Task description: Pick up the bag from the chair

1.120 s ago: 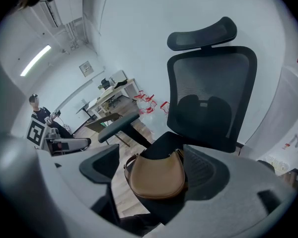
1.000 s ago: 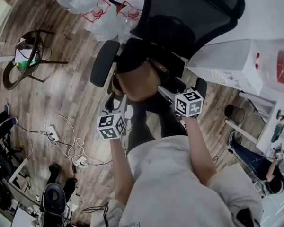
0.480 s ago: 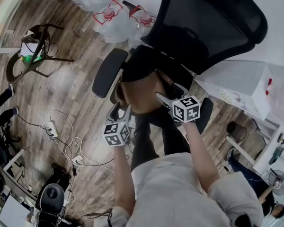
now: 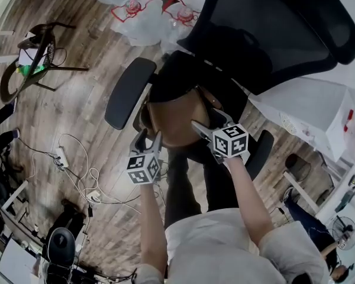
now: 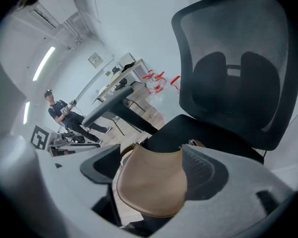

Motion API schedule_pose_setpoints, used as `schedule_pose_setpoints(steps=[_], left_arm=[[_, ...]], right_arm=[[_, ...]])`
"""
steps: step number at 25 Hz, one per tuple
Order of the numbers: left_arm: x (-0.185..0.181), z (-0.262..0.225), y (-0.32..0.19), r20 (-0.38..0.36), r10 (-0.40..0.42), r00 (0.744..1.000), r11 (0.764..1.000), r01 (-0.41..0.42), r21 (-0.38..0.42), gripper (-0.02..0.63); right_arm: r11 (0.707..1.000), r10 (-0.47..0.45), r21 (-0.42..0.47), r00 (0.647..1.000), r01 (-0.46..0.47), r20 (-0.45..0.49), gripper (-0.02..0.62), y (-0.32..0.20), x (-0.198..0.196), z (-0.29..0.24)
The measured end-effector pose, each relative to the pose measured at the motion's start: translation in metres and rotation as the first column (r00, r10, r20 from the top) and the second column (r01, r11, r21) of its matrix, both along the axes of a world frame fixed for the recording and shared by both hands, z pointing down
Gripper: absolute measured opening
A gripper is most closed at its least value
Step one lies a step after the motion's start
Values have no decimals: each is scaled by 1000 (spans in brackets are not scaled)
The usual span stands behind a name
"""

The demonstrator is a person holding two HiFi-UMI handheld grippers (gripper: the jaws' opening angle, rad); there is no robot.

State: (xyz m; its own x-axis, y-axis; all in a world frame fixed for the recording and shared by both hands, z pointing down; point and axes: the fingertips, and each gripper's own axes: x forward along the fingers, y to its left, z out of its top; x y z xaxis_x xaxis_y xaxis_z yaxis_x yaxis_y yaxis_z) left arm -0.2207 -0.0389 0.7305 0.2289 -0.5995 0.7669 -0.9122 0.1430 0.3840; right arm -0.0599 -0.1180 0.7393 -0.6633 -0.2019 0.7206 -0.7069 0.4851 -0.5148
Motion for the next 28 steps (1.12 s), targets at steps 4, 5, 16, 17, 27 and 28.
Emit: schedule_pose_setpoints(steps=[4, 5, 16, 17, 27, 28], left_arm=[[-1, 25, -3, 3, -15, 1000, 1000, 15, -13, 213], [-1, 30, -3, 2, -19, 1000, 1000, 19, -15, 213], [-1, 82, -4, 29, -33, 999, 997, 35, -63, 216], [-3, 86, -5, 36, -39, 999, 997, 42, -68, 220], [-7, 134, 6, 51, -59, 997, 981, 67, -183, 238], [-5, 138, 7, 49, -52, 997, 979, 61, -194, 239]], right_arm=[[1000, -25, -16, 1000, 24, -3, 390, 1, -2, 31], [999, -34, -21, 999, 34, -6, 389, 2, -3, 39], [996, -32, -79, 999, 31, -12, 386, 1, 12, 94], [996, -30, -87, 1000, 29, -10, 385, 2, 11, 98], [985, -29, -173, 999, 22, -43, 374, 11, 12, 152], [986, -32, -166, 998, 23, -55, 360, 11, 13, 155]])
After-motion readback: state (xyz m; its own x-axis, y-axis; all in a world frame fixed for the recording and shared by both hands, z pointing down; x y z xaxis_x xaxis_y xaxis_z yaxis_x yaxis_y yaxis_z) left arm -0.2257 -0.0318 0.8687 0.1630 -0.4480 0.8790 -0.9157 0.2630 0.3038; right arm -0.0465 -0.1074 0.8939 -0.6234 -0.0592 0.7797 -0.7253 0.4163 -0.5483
